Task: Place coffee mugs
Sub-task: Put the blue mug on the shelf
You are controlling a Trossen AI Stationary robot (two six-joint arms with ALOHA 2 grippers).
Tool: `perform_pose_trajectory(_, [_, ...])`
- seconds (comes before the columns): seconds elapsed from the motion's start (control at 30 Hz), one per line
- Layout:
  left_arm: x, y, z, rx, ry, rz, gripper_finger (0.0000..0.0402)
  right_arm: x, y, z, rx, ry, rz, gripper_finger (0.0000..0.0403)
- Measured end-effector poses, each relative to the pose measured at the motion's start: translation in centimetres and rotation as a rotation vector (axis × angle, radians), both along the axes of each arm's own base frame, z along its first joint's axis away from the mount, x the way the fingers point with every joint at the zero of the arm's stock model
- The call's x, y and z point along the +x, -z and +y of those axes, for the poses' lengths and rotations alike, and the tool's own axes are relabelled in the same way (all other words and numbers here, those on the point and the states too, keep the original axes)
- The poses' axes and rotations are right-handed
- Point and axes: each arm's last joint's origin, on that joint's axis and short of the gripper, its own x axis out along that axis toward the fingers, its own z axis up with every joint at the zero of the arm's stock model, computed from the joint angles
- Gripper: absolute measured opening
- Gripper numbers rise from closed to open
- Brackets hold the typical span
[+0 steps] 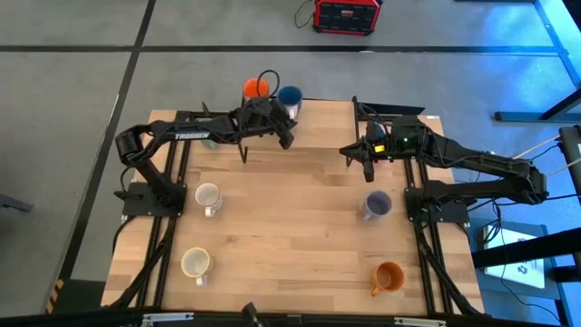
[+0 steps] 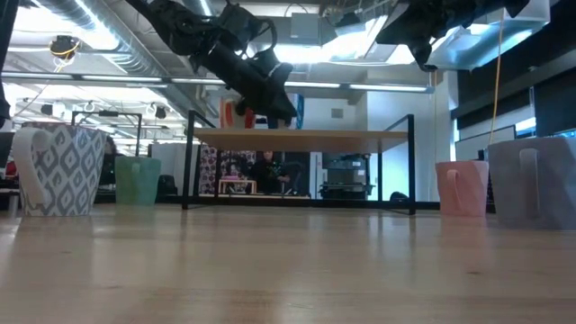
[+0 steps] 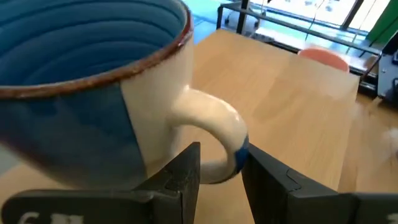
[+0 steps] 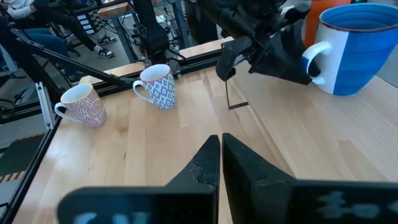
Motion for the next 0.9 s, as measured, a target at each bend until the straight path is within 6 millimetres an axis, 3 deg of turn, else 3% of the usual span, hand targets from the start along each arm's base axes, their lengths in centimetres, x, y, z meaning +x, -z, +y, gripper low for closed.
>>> perform_pose_trajectory(0.4, [-1.5,-1.9,-0.8,0.006,-0.015,0.024,0.0108,0.0,0.0,0.0,0.001,0.000,0.003,0.0007])
perform_pose_trajectory(0.6, [-2.5,-3.7,-1.8,0.020,-0.003,-0.003,0.0108,0.3,0.4,-0.2,-0.002,0.012,0.025,0.0007])
perform_pose_trajectory(0.9, [-6.7,-8.3,-5.2,-0.068,0.099,-0.083,0.0108,4.0,2.7,-1.7,-0.076,0.027,0.089,0.0007])
